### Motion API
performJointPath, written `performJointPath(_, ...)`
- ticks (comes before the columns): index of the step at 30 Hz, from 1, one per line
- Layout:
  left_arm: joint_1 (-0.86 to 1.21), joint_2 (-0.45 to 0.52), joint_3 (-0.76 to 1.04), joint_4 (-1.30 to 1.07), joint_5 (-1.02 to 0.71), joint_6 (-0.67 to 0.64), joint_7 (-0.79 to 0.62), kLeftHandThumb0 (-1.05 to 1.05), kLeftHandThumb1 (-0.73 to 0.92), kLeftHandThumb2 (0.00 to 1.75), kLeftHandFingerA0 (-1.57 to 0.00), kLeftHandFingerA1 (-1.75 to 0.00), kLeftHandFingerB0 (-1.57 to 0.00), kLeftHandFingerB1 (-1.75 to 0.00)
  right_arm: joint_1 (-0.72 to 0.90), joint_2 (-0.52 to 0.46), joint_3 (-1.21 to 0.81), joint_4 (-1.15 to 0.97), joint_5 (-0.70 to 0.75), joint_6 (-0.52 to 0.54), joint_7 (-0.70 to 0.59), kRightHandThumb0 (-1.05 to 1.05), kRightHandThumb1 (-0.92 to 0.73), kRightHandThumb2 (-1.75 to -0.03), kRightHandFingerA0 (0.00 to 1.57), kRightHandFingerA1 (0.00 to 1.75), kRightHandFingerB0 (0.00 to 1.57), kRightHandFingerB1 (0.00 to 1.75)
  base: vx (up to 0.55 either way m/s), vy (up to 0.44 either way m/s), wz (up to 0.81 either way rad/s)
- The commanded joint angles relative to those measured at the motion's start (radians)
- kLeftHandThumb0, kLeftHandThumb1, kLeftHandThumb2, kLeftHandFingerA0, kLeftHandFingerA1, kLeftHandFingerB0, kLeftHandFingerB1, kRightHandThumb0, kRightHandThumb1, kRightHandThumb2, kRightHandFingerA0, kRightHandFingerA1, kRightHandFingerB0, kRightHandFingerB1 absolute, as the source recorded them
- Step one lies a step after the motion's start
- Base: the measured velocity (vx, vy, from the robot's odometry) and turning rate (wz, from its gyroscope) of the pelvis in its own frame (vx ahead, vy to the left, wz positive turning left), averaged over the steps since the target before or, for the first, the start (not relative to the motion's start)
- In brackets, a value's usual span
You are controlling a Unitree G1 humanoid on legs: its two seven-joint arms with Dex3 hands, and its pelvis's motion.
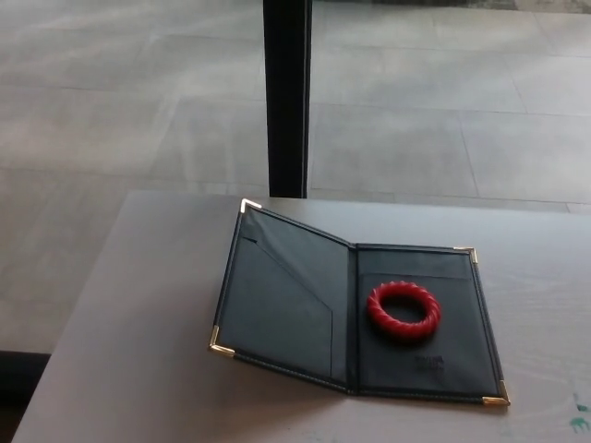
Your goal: There is a diary kept infront of the robot and the robot uses its right hand to grab its cover and puses it to the left to open it.
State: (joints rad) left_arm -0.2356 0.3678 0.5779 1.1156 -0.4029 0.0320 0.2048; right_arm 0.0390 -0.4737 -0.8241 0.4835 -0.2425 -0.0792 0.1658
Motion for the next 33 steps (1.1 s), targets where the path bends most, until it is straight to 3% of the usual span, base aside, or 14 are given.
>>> performJointPath(1, 0.049, 0.020, 0.040, -0.005, -0.015, -0.012, 0.041, -0.84, 0.92, 1.00, -0.43, -1.18, -0.37, -0.95, 0.043, -0.041, -0.249, 0.392, 0.244, -0.200, -0.310, -0.77, -0.82, -0.65, 0.81, 1.06, 0.59, 0.87, 0.00, 0.000, 0.00)
performJointPath(7, 0.082, 0.012, 0.052, -0.008, -0.021, -0.020, 0.015, -0.85, 0.92, 1.00, -0.39, -1.10, -0.31, -0.85, 0.050, -0.036, -0.254, 0.440, 0.246, -0.212, -0.306, -0.77, -0.84, -0.66, 0.78, 1.00, 0.50, 0.82, 0.00, 0.000, 0.00)
performJointPath(8, 0.087, 0.008, 0.060, -0.014, -0.028, -0.019, 0.013, -0.91, 0.92, 1.09, -0.44, -0.96, -0.33, -0.80, 0.039, -0.044, -0.254, 0.473, 0.250, -0.219, -0.314, -0.76, -0.83, -0.65, 0.84, 1.08, 0.51, 0.83, 0.00, 0.000, 0.00)
performJointPath(13, 0.096, 0.000, 0.086, -0.026, -0.044, -0.016, 0.007, -0.89, 0.92, 1.03, -0.46, -1.01, -0.36, -0.83, -0.018, -0.058, -0.251, 0.603, 0.271, -0.278, -0.365, -0.68, -0.85, -0.62, 0.90, 1.13, 0.51, 0.91, 0.00, 0.000, 0.00)
performJointPath(14, 0.096, -0.001, 0.087, -0.024, -0.044, -0.017, 0.004, -0.85, 0.92, 0.99, -0.35, -1.14, -0.27, -0.90, -0.023, -0.051, -0.248, 0.600, 0.275, -0.281, -0.368, -0.70, -0.85, -0.66, 0.85, 1.10, 0.49, 0.89, 0.00, 0.000, 0.00)
performJointPath(15, 0.096, -0.002, 0.089, -0.024, -0.043, -0.018, 0.000, -0.85, 0.92, 0.99, -0.35, -1.14, -0.27, -0.90, -0.026, -0.041, -0.247, 0.591, 0.283, -0.281, -0.367, -0.70, -0.85, -0.66, 0.85, 1.10, 0.49, 0.89, 0.00, 0.000, 0.00)
performJointPath(18, 0.089, -0.008, 0.093, -0.027, -0.039, -0.016, 0.007, -0.85, 0.92, 0.99, -0.35, -1.14, -0.29, -0.91, -0.031, -0.031, -0.221, 0.599, 0.288, -0.315, -0.364, -0.73, -0.82, -0.66, 0.88, 1.25, 0.49, 0.92, 0.00, 0.000, 0.00)
performJointPath(21, 0.079, -0.011, 0.095, -0.030, -0.035, -0.012, 0.009, -0.84, 0.92, 0.99, -0.35, -1.12, -0.28, -0.88, -0.058, -0.051, -0.192, 0.638, 0.313, -0.281, -0.302, -0.74, -0.81, -0.64, 0.93, 1.04, 0.50, 0.88, 0.00, 0.000, 0.00)
performJointPath(24, 0.071, -0.006, 0.095, -0.020, -0.031, -0.016, 0.003, -0.85, 0.92, 0.99, -0.34, -1.12, -0.29, -0.90, -0.060, -0.050, -0.163, 0.644, 0.338, -0.286, -0.265, -0.74, -0.79, -0.64, 0.97, 1.04, 0.51, 0.86, 0.00, 0.000, 0.00)
performJointPath(27, 0.077, -0.006, 0.082, -0.026, -0.014, -0.007, 0.022, -0.84, 0.92, 0.99, -0.36, -1.07, -0.32, -0.91, -0.054, -0.054, -0.142, 0.649, 0.379, -0.278, -0.213, -0.75, -0.80, -0.65, 0.92, 1.05, 0.46, 0.87, 0.00, 0.000, 0.00)
performJointPath(30, 0.092, -0.011, 0.065, -0.026, 0.003, -0.022, 0.025, -0.83, 0.92, 1.01, -0.40, -1.17, -0.34, -0.94, -0.035, -0.059, -0.105, 0.634, 0.395, -0.243, -0.173, -0.78, -0.84, -0.65, 0.87, 1.05, 0.35, 0.87, 0.00, 0.000, 0.00)
performJointPath(33, 0.100, -0.012, 0.067, -0.027, -0.007, -0.025, 0.002, -0.85, 0.92, 1.00, -0.35, -1.13, -0.29, -0.91, -0.012, -0.050, -0.090, 0.604, 0.436, -0.210, -0.126, -0.78, -0.84, -0.65, 0.84, 1.01, 0.30, 0.85, 0.00, 0.000, 0.00)
